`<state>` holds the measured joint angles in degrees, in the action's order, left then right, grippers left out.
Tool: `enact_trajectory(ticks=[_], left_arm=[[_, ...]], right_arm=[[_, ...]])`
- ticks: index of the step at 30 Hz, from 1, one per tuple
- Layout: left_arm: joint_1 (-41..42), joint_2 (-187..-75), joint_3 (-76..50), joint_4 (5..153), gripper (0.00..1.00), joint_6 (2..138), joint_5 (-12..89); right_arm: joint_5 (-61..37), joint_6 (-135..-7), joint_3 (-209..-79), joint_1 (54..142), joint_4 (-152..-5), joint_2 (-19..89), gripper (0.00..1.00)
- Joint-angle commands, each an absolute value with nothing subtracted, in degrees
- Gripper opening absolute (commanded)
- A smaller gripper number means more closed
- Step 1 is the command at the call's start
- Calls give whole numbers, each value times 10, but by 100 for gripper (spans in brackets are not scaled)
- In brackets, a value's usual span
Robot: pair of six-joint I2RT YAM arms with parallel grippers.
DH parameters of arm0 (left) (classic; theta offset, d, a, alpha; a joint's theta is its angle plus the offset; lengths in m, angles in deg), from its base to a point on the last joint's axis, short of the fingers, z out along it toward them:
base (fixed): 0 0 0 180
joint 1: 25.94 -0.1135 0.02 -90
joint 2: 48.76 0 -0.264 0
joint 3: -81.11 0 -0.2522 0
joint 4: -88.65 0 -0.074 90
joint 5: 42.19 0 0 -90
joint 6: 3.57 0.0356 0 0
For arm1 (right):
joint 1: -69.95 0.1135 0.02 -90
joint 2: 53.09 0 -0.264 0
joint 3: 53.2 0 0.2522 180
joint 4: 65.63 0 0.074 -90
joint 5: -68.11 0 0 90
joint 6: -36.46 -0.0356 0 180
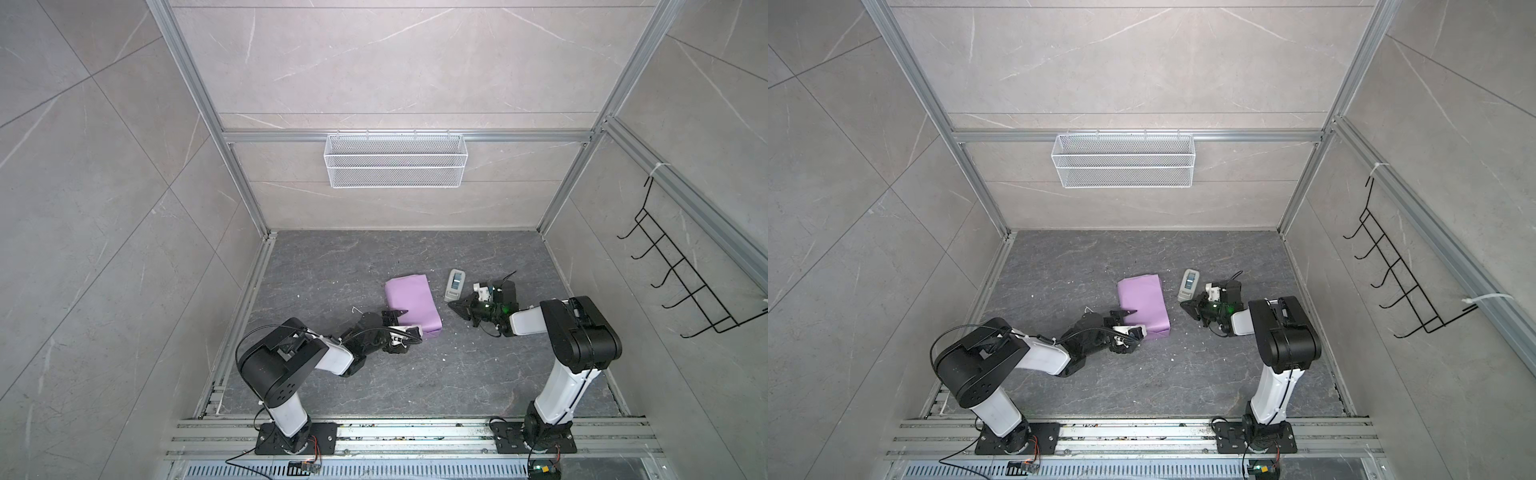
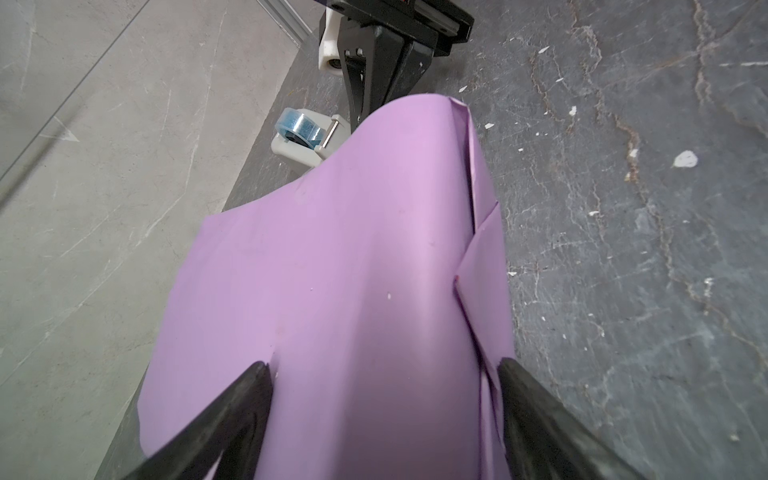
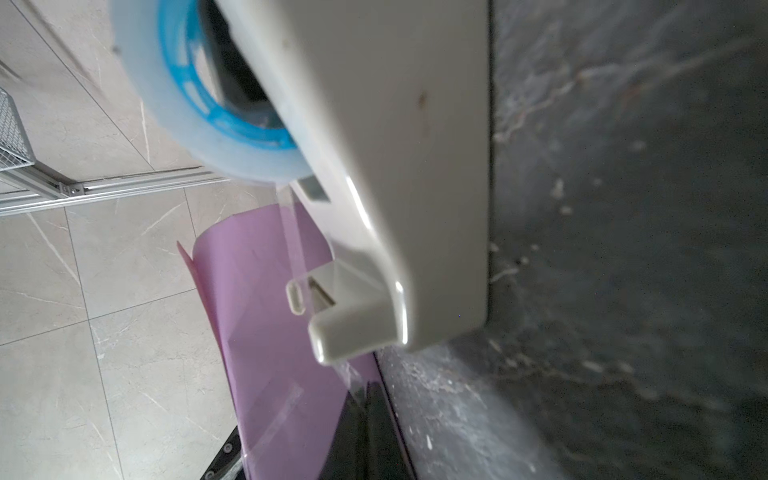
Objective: Wrap the gift box in paper
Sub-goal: 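Pull a strip of clear tape from the dispenser with the right gripper, then carry the tape strip to the near-end flap beside the left gripper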
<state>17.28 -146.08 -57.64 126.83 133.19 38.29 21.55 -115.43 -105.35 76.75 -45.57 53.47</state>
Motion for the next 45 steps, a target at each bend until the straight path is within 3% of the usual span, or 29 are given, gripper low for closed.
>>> enact_trajectory(ticks=[1,30,45], left_arm=[[166,-1472,-574,1249,84,1315,395],[166,-1474,-575,1253,84,1315,400],[167,-1477,-573,1253,84,1313,398]], right_arm=[[218,-1133,-1055,777,-488,559,0],[158,-981,-1104,758,-729,526,0],[274,-854,-1005,770,-857,183,0]])
